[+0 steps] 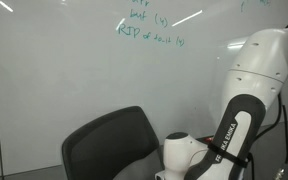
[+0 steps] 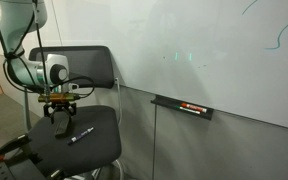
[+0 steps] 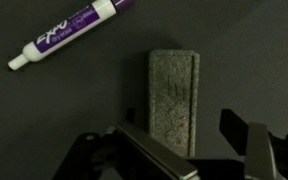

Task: Pick up the black eraser and wipe the black writing from the whiteboard

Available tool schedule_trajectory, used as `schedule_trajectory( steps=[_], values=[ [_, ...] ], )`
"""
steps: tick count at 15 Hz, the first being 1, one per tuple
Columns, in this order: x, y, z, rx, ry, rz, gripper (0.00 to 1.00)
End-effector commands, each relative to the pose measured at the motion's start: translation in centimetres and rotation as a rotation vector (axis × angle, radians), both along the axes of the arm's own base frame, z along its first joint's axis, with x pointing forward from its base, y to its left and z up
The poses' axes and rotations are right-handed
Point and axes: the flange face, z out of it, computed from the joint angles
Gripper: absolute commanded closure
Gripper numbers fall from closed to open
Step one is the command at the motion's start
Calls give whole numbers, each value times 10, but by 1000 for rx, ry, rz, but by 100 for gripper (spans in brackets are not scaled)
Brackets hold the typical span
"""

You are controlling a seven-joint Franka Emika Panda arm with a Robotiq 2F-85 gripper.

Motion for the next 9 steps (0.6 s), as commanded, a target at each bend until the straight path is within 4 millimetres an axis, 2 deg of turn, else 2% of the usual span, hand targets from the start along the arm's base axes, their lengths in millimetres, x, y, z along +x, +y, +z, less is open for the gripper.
schedule_trajectory(
  steps=[1,9],
  values=[
    [10,-6,21,-58,16,-45,0],
    [19,-47,87,-85,108,-164,0]
  ],
)
